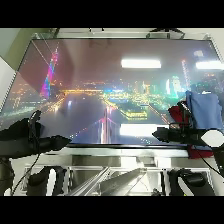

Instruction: Fold the shirts.

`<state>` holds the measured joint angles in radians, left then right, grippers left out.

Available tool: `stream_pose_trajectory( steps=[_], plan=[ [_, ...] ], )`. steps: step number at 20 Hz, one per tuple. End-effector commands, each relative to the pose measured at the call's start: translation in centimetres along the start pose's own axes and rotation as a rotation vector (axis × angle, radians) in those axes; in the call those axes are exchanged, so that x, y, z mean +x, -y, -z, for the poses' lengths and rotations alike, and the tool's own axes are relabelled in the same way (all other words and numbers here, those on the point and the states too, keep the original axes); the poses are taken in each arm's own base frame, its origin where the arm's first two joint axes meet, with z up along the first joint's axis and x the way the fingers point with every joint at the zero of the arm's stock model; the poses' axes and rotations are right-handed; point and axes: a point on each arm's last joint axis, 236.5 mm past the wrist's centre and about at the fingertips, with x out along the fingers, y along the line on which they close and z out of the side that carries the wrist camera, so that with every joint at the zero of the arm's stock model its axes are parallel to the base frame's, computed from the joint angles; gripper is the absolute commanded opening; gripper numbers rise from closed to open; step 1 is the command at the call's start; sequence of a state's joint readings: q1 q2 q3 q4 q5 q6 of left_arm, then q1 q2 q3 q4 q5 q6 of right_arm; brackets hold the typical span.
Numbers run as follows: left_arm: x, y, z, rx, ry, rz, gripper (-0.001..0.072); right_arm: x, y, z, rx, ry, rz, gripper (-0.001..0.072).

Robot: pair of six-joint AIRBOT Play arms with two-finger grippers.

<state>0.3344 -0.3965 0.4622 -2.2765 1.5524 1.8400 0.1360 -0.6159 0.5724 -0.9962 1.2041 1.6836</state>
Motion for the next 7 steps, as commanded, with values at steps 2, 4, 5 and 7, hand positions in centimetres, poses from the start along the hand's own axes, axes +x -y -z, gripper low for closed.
stream_pose_trajectory(
  steps=[2, 4, 5, 7],
  plan=[
    [0.42, -0.27, -0.04, -0.025, -0.019, 0.009, 0.0013, 0.2, 0.03, -0.5, -0.079, 0.017, 0.001, 0.0022],
    [0.42, -0.24, 0.15, -0.025, -0.027, 0.011, 0.0012, 0.21, 0.02, -0.49, -0.079, 0.017, 0.001, 0.0022],
    [0.42, -0.2, 0.27, -0.025, -0.032, 0.012, 0.0013, 0.2, 0.03, -0.5, -0.079, 0.017, 0.001, 0.0022],
    [0.41, -0.14, 0.48, -0.025, -0.041, 0.015, 0.0013, 0.2, 0.02, -0.49, -0.08, 0.017, 0.001, 0.0022]
  ],
)
